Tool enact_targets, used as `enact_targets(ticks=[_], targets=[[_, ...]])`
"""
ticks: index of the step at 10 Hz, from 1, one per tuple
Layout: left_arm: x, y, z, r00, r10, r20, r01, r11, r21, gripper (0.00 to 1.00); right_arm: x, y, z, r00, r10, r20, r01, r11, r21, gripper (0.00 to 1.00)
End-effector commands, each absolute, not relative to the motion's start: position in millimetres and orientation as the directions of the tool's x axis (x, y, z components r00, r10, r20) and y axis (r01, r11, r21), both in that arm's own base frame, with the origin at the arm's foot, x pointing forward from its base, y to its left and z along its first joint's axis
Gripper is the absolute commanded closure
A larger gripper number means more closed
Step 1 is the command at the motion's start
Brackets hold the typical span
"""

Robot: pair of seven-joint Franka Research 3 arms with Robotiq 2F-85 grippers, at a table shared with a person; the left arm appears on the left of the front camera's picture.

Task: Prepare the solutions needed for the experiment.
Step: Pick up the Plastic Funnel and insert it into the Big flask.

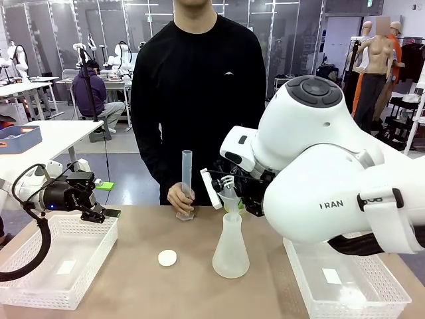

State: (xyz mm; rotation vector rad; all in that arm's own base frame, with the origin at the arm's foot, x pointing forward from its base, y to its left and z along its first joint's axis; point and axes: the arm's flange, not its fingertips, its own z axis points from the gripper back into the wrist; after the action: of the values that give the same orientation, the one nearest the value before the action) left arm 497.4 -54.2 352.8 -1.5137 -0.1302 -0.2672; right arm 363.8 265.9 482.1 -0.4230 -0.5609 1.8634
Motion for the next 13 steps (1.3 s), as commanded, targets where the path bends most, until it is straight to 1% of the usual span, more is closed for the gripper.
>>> enact_targets(ticks=[1,7,8,9,10,11,12,13], targets=[[497.4,-54.8,354.3,0.964,-0.094,0.251,0.255,0.036,-0.966,0.00,368.5,266.5,470.4,-0.351,0.936,0.000,-0.777,-0.291,-0.558,0.96],[497.4,-54.8,354.3,0.964,-0.094,0.251,0.255,0.036,-0.966,0.00,371.7,263.8,453.1,-0.363,0.932,0.007,-0.785,-0.302,-0.542,0.96],[497.4,-54.8,354.3,0.964,-0.094,0.251,0.255,0.036,-0.966,0.00,369.0,262.8,453.8,-0.374,0.928,0.002,-0.778,-0.312,-0.545,0.77],[497.4,-54.8,354.3,0.964,-0.094,0.251,0.255,0.036,-0.966,0.00,368.1,262.2,453.9,-0.374,0.927,0.002,-0.778,-0.312,-0.546,0.77],[497.4,-54.8,354.3,0.964,-0.094,0.251,0.255,0.036,-0.966,0.00,366.2,262.5,454.1,-0.380,0.925,0.005,-0.775,-0.316,-0.548,0.57],[497.4,-54.8,354.3,0.964,-0.094,0.251,0.255,0.036,-0.966,0.00,364.6,263.0,454.0,-0.380,0.925,0.000,-0.775,-0.318,-0.546,0.73],[497.4,-54.8,354.3,0.964,-0.094,0.251,0.255,0.036,-0.966,0.00,363.3,263.3,454.4,-0.377,0.926,-0.001,-0.776,-0.317,-0.545,0.38],[497.4,-54.8,354.3,0.964,-0.094,0.251,0.255,0.036,-0.966,0.00,361.4,262.5,455.8,-0.376,0.927,-0.010,-0.776,-0.321,-0.543,0.54]])
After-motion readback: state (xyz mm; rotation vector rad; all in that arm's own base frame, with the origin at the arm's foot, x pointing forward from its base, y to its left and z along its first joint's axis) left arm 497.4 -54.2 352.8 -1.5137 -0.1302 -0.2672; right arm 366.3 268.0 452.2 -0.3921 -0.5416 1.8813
